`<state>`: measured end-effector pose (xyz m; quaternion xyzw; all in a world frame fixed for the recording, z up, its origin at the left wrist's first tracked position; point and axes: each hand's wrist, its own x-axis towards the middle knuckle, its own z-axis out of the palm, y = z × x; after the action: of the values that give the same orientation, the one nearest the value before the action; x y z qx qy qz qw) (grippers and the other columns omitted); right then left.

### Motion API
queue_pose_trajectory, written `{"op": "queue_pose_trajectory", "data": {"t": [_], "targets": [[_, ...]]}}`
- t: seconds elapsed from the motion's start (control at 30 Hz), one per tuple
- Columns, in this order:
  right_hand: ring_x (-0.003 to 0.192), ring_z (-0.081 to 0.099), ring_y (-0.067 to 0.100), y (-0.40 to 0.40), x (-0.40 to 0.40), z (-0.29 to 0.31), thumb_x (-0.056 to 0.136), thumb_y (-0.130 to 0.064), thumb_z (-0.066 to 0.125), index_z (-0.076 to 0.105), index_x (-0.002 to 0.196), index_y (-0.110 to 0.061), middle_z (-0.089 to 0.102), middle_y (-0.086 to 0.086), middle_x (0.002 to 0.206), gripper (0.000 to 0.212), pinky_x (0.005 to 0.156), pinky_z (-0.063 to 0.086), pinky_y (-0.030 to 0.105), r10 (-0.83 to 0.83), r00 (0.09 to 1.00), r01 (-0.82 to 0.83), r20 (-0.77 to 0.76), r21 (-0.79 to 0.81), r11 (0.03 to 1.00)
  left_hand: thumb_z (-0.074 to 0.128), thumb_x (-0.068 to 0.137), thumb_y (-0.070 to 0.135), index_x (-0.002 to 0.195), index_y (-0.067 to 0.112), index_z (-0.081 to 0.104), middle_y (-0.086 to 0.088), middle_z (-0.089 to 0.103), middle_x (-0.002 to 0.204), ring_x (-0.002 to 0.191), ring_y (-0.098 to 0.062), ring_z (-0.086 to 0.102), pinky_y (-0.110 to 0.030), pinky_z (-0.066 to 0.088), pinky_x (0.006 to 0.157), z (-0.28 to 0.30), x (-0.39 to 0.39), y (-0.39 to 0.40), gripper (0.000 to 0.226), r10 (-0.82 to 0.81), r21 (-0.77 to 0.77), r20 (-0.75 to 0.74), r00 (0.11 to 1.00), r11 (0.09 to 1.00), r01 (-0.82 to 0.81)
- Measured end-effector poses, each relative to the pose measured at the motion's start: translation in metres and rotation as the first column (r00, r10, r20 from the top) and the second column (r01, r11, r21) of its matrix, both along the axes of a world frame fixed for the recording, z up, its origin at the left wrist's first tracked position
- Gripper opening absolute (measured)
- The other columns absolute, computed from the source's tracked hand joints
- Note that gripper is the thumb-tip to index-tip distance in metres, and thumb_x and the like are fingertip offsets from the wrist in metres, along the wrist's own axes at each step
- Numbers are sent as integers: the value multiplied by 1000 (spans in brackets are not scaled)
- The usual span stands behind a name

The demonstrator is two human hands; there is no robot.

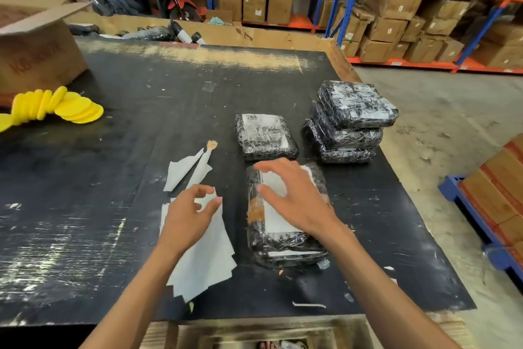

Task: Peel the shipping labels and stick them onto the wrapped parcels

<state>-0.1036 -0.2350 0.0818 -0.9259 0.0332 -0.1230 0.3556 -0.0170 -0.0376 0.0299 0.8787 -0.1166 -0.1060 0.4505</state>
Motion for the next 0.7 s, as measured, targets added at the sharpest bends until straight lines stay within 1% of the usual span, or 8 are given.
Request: {"op": "queue_pose_trajectory", "data": {"t": [0.1, 0.17, 0.27, 0.37, 0.47, 0.53, 0.6, 0.7], "targets": [[109, 57, 12, 37, 15, 7, 98, -19, 58, 59, 132, -21, 66, -3, 113, 34, 98, 43, 26, 84, 996, -81, -44, 54, 995, 71, 87, 32, 124, 17, 62, -6, 60, 130, 115, -29, 59, -39, 44, 98, -21, 10, 27, 41, -3, 214, 132, 991, 976, -25], [99, 62, 14, 64, 23, 5, 98, -20, 58, 59, 132, -19, 70, -1, 106, 34, 89, 48, 25, 143, 984, -130, -103, 120, 984, 72, 84, 34, 130, 16, 58, -9, 55, 137, 122, -33, 52, -43, 39, 104, -39, 16, 45, 52, -23, 328, 151, 988, 944, -28], [107, 63, 20, 97, 34, -15, 98, -31, 58, 49, 141, -17, 68, 5, 123, 47, 90, 48, 30, 200, 911, -154, -361, 152, 976, 72, 83, 40, 141, 15, 49, -9, 42, 149, 127, -35, 42, -41, 35, 106, -59, 13, 64, 67, -67, 441, 108, 992, 898, 12], [131, 41, 34, 120, 35, -49, 100, -31, 54, 37, 145, -6, 45, 17, 143, 54, 105, 40, 42, 74, 838, -93, -541, -9, 996, 74, 82, 39, 141, 13, 49, -8, 42, 148, 126, -32, 38, -36, 33, 107, -68, 10, 74, 70, -62, 371, 155, 986, 929, 0], [133, 28, 37, 133, 29, -80, 99, -24, 56, 27, 146, -4, 30, 18, 146, 58, 107, 35, 44, -130, 834, 38, -536, -180, 983, 78, 79, 36, 140, 14, 51, -4, 45, 144, 126, -27, 37, -35, 33, 108, -71, 11, 83, 70, -44, 257, 148, 988, 967, 5], [130, 30, 35, 134, 25, -91, 98, -21, 57, 28, 143, -5, 33, 16, 142, 56, 105, 36, 43, -210, 852, 123, -479, -207, 971, 79, 78, 37, 138, 17, 53, 0, 48, 140, 125, -21, 37, -30, 33, 105, -73, 11, 87, 69, -48, 177, 171, 984, 984, 18], [126, 38, 34, 132, 25, -94, 98, -15, 57, 36, 131, -7, 42, 15, 135, 40, 101, 39, 43, -237, 876, 178, -420, -176, 968, 79, 78, 39, 137, 19, 53, 4, 50, 136, 123, -14, 37, -25, 32, 101, -76, 8, 90, 68, -37, 122, 200, 979, 992, 12], [110, 52, 32, 125, 25, -94, 95, -6, 57, 41, 115, -9, 58, 15, 120, 26, 86, 46, 40, -256, 901, 215, -351, -153, 965, 78, 78, 40, 138, 20, 51, 6, 51, 134, 121, -10, 36, -26, 34, 101, -79, 4, 90, 69, 4, 82, 220, 976, 996, -22]]}}
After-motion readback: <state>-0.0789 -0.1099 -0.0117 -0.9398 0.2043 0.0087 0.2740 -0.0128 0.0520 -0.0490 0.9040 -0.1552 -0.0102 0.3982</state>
